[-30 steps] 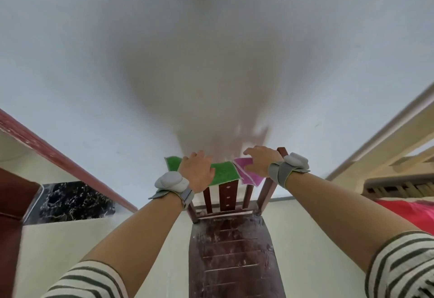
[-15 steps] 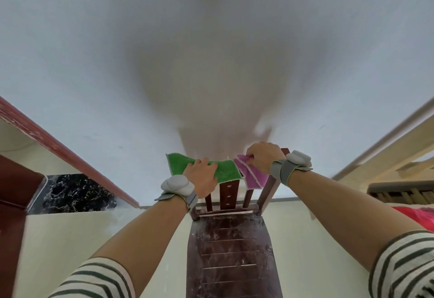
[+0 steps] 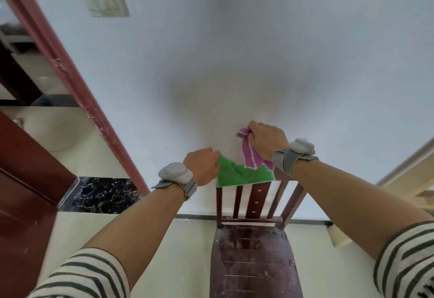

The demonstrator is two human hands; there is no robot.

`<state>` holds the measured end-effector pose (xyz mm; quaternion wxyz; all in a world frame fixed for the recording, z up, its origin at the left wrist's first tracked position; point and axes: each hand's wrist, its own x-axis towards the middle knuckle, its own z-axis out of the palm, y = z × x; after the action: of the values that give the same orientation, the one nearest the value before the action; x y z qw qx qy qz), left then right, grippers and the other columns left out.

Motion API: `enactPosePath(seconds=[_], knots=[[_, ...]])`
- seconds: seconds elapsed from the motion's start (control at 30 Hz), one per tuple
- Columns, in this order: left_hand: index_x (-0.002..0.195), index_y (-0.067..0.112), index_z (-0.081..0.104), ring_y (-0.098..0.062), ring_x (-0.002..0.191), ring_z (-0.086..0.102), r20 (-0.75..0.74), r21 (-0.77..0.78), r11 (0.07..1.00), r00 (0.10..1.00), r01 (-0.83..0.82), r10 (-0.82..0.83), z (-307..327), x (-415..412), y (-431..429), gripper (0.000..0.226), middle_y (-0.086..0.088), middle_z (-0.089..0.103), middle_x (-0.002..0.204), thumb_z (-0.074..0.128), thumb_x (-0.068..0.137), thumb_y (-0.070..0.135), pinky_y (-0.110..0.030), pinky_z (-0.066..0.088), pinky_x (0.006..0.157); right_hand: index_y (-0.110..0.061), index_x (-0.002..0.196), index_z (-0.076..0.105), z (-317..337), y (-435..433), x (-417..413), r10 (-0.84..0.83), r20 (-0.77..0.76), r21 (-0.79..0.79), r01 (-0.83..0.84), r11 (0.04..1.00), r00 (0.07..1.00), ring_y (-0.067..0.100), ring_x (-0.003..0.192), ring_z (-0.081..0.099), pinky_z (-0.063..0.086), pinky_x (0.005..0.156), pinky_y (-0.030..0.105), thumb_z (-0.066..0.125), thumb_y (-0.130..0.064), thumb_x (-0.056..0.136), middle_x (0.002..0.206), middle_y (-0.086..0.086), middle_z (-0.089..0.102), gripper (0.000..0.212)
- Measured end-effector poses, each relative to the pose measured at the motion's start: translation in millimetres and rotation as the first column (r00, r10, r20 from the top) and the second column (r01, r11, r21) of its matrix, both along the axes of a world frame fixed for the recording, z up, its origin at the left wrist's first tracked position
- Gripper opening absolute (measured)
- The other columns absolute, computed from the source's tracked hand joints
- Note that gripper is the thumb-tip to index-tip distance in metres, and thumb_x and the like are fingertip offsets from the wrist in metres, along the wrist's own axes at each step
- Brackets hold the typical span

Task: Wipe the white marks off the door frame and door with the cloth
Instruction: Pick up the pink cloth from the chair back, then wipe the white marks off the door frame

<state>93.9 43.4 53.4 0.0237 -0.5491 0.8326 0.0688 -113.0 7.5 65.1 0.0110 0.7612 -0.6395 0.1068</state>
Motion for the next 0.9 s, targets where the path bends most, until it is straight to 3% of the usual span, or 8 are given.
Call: enactPosePath(seconds=[0.2,0.33,0.43,0.63,0.9], knots=[[0.132,0.016,0.054,-0.026,0.108,0.06,0.037,-0.053,0.996,0.996,-0.078,0.08,33,128,53,0.036,-0.004,0.058,0.124,0.038,0.105,0.033,-0.036,0.046,0.089,-0.014,0.102,0.052,28,30,134,0.068,0.065,-0.051,-0.064,0.997,0.996,0.026,0.066,0.058,0.051,0.066,0.038,0.034,-0.035,0.099,0.078,0.003,0.06,0.027],[0.131,0.016,0.054,-0.026,0.103,0.06,0.071,-0.069,0.989,0.988,-0.134,0.138,49,204,83,0.035,-0.004,0.058,0.122,0.037,0.104,0.032,-0.036,0.045,0.084,-0.015,0.098,0.051,42,47,210,0.124,0.071,-0.05,-0.121,0.991,0.99,0.03,0.069,0.056,0.048,0.067,0.037,0.036,-0.048,0.097,0.076,0.005,0.057,0.036],[0.123,0.015,0.057,-0.024,0.095,0.058,0.088,-0.087,0.977,0.976,-0.194,0.201,56,274,106,0.032,-0.005,0.059,0.116,0.037,0.104,0.031,-0.033,0.041,0.076,-0.015,0.096,0.051,50,61,279,0.195,0.087,-0.043,-0.192,0.981,0.977,0.03,0.07,0.056,0.047,0.068,0.036,0.036,-0.055,0.096,0.077,0.007,0.057,0.043],[0.134,0.019,0.052,-0.028,0.113,0.058,0.072,-0.147,0.93,0.934,-0.338,0.351,62,365,133,0.036,-0.005,0.057,0.127,0.038,0.105,0.034,-0.035,0.044,0.088,-0.014,0.094,0.051,57,68,376,0.327,0.066,-0.071,-0.323,0.944,0.943,0.031,0.067,0.054,0.048,0.066,0.037,0.035,-0.058,0.095,0.082,0.012,0.062,0.046],[0.132,0.019,0.056,-0.027,0.109,0.06,0.075,-0.214,0.85,0.859,-0.482,0.506,56,474,123,0.035,-0.003,0.06,0.123,0.04,0.104,0.033,-0.034,0.044,0.081,-0.014,0.097,0.052,52,32,502,0.495,0.036,-0.095,-0.49,0.867,0.868,0.036,0.077,0.061,0.045,0.065,0.037,0.036,-0.056,0.095,0.087,0.013,0.065,0.045]])
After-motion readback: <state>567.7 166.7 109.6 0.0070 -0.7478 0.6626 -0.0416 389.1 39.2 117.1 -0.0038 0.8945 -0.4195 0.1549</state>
